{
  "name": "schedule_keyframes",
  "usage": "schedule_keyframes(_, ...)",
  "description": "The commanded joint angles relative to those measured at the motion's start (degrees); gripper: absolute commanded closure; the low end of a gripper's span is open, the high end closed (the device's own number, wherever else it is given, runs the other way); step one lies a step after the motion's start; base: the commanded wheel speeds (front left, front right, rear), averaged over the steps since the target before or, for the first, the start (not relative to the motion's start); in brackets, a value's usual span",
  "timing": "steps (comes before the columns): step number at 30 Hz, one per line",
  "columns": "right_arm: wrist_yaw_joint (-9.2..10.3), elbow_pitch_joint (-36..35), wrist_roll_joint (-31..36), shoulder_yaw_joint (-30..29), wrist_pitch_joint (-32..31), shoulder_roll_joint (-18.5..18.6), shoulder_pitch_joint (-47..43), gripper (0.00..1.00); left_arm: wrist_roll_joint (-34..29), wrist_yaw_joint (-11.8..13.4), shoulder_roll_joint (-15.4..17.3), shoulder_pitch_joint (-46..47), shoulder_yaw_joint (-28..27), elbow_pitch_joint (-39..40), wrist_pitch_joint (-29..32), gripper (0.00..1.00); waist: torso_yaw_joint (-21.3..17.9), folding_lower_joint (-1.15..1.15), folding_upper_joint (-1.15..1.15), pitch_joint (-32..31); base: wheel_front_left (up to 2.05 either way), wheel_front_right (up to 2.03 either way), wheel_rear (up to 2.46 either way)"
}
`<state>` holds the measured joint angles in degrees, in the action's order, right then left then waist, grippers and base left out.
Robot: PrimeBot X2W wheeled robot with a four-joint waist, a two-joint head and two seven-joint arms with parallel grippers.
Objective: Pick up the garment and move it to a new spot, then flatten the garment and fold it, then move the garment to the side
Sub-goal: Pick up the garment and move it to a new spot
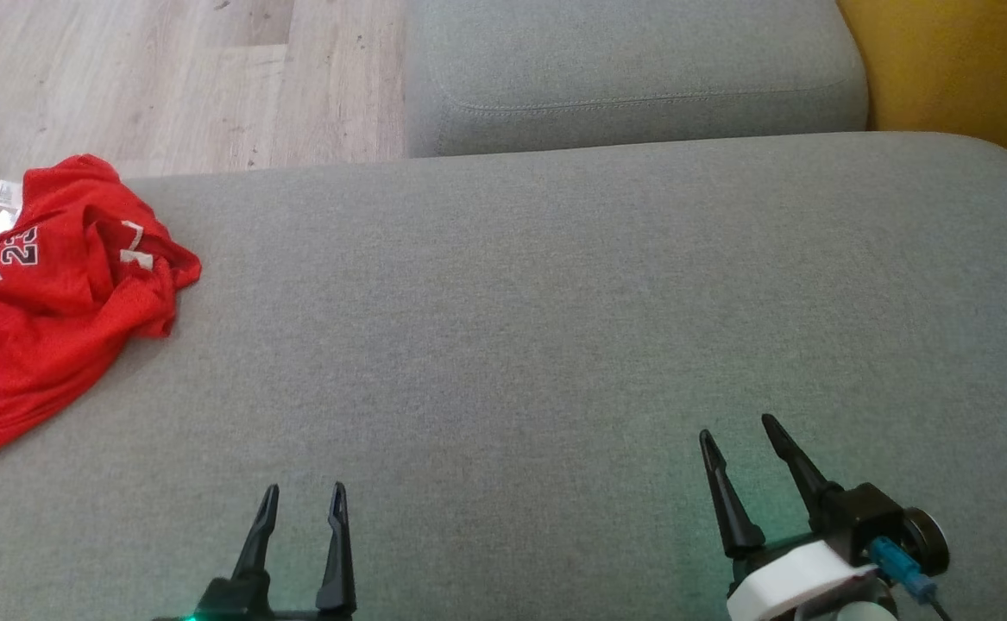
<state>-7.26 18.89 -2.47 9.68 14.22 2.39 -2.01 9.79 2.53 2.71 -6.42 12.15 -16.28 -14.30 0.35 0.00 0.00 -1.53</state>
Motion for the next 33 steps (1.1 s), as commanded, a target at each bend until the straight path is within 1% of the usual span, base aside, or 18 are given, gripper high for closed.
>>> schedule_keyframes(1, -0.23, -1.69, -0.14, 1.07, 0.78, 0.49, 1.2, 0.0, 0.37, 0.31, 0.17, 1.54, -2.15, 1.38, -0.7, 0.0, 0.01, 0.0, 0.0, 0.0, 0.0, 0.0, 0.0)
schedule_keyframes(8, -0.23, -1.8, -0.17, 0.53, 0.78, 0.49, 0.9, 0.0, 0.36, 0.08, 0.17, 1.81, -1.83, 0.87, -0.7, 0.0, 0.94, 0.0, 0.0, -0.03, 0.0, 0.0, 0.0)
schedule_keyframes(12, -0.23, -2.1, -0.18, 0.27, 0.78, 0.49, 0.58, 0.0, 0.31, -0.02, 0.17, 2.04, -1.63, 0.81, -0.7, 0.0, 3.52, 0.0, 0.0, -0.09, 0.0, 0.0, 0.0)
schedule_keyframes(16, -0.23, -2.48, -0.5, 0.32, 0.78, 0.49, 0.14, 0.0, 0.18, 0.05, 0.36, 2.24, -1.78, 0.8, -0.7, 0.0, 7.86, 0.0, 0.0, -0.17, 0.0, 0.0, 0.0)
schedule_keyframes(23, -0.23, -3.16, -0.74, 0.58, 0.78, 0.49, -0.43, 0.0, 0.23, 0.55, 0.91, 1.85, -2.49, 1.33, -0.7, 0.0, 17.52, 0.0, 0.0, -0.34, 0.0, 0.0, 0.0)
schedule_keyframes(26, -0.23, -3.19, -0.99, 1.17, 0.78, 0.49, -0.58, 0.0, 0.46, 0.84, 1.32, 1.41, -3.12, 1.57, -0.7, 0.0, 21.03, 0.0, 0.0, -0.5, 0.0, 0.0, 0.0)
schedule_keyframes(29, -0.23, -3.09, -1.03, 1.63, 0.78, 0.49, -0.62, 0.0, 0.83, 0.96, 1.69, 1.03, -3.8, 1.73, -0.7, 0.0, 23.64, 0.0, 0.0, -0.59, 0.0, 0.0, 0.0)
schedule_keyframes(33, -0.23, -2.94, -1.05, 2.18, 0.78, 0.49, -0.53, 0.0, 1.1, 1.18, 1.88, 0.53, -4.33, 2.06, -0.7, 0.0, 25.91, 0.0, 0.0, -0.47, 0.0, 0.0, 0.0)
